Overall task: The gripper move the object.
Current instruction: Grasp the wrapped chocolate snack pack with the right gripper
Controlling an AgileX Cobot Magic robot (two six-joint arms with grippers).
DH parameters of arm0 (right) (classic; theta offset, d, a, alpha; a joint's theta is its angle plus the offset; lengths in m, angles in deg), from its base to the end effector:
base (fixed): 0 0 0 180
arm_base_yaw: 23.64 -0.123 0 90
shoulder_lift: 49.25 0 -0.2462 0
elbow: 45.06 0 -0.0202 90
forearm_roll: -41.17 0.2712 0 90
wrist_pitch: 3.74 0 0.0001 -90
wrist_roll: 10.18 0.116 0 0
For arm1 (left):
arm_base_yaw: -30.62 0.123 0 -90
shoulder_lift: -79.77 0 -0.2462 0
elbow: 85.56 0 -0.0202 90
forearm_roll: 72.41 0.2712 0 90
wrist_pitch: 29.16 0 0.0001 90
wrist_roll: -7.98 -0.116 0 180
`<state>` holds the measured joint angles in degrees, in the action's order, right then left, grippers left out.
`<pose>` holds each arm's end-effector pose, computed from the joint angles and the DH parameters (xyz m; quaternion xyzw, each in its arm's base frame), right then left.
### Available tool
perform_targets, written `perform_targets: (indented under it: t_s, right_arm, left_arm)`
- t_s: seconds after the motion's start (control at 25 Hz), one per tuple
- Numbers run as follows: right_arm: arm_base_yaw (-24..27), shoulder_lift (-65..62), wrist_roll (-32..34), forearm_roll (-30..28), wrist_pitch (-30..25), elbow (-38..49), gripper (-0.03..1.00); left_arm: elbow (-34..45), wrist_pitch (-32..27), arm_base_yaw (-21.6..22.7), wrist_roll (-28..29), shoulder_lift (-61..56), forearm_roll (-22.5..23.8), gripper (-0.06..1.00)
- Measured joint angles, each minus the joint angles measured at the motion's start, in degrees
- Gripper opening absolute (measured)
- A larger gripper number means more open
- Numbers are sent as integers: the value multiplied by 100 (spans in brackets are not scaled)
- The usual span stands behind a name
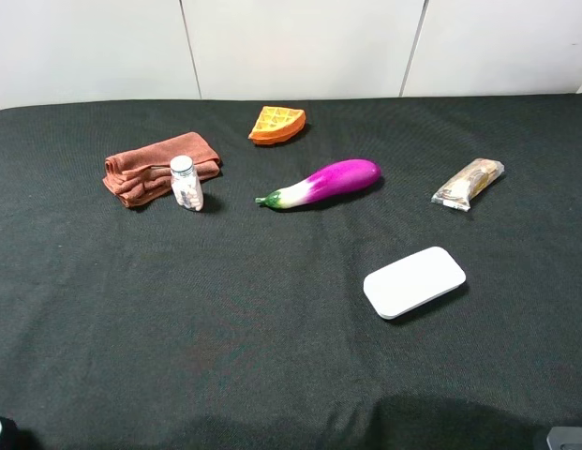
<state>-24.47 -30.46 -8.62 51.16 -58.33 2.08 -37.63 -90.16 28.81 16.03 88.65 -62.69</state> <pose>0.1053 0.0179 0.2737 0.0141 0.8649 0.0969 0.4923 0.0749 0.0148 0.2734 -0.0495 0.8518 0.0401 0.5200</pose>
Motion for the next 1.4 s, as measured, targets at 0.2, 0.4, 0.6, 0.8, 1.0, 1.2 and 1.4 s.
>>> perform_targets:
  t_s: [0.2, 0.4, 0.6, 0.8, 1.0, 1.2, 1.4]
  right_arm:
    - [0, 1150, 41, 119, 556, -11, 69]
    - [0, 2407, 178, 334, 1164, -17, 69]
    - [0, 3743, 256, 428, 1291, -431, 69]
    - [0, 4779, 256, 440, 1257, -1117, 69]
    - [0, 5526, 260, 440, 1091, -1646, 69]
    - [0, 6024, 262, 346, 1047, -1975, 69]
    - [0, 6496, 356, 170, 1035, -2206, 69]
  left_arm:
    - [0, 0, 0, 0, 0, 0, 95]
    - [0, 0, 0, 0, 0, 0, 95]
    - [0, 0, 0, 0, 0, 0, 95]
    - [0, 0, 0, 0, 0, 0, 95]
    - [0, 0, 0, 0, 0, 0, 95]
    - [0, 0, 0, 0, 0, 0, 95]
    - [0, 0, 0, 0, 0, 0, 95]
